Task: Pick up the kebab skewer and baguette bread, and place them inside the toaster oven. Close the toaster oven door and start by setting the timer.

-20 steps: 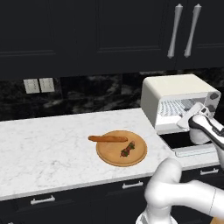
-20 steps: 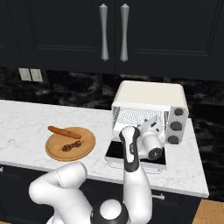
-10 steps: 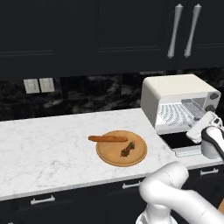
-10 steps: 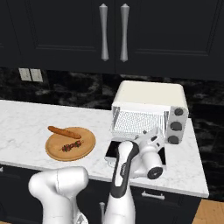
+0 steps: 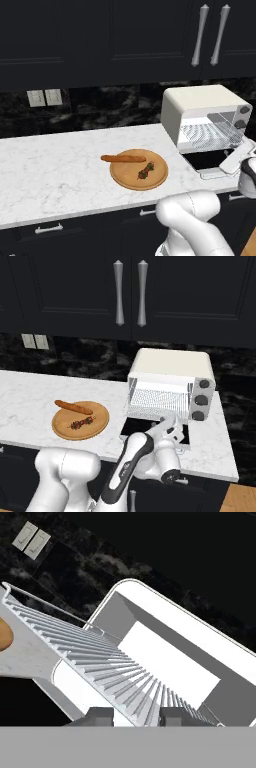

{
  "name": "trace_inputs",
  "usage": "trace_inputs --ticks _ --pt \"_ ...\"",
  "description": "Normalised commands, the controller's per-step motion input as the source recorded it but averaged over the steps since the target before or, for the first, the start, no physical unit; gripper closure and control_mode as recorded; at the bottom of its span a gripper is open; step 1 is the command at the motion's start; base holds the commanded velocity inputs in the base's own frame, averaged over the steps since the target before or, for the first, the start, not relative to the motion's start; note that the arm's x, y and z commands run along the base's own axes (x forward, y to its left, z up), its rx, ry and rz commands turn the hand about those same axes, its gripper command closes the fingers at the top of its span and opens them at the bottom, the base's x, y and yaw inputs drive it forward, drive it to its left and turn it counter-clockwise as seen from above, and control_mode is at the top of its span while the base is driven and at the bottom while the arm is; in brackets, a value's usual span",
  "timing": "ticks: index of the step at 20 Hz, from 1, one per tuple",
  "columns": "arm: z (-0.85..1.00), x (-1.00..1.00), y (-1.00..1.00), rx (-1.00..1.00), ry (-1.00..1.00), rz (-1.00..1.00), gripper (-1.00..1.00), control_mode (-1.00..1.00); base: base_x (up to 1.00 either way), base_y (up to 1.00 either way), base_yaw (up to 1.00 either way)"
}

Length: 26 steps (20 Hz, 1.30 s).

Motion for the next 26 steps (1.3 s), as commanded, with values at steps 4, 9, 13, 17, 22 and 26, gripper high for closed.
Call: trace_inputs --ticks 4,9,13,17,22,26 --pt "1.0 -0.85 0.0 0.0 0.14 0.0 1.0 -1.0 0.0 0.0 0.0" --pt "1.0 -0.76 0.07 0.0 0.25 0.0 1.0 -1.0 0.0 0.0 0.0" --pt "0.71 -0.58 0.77 0.0 0.35 -0.04 1.0 -1.0 0.0 0.0 0.0" --pt "0.48 -0.28 0.87 0.0 0.52 -0.06 1.0 -1.0 0.0 0.0 0.0" --pt "0.21 -0.33 0.94 0.03 0.4 -0.12 1.0 -1.0 0.0 0.0 0.0" --pt "-0.03 -0.12 1.0 0.09 0.32 -0.35 1.0 -1.0 0.0 0.0 0.0"
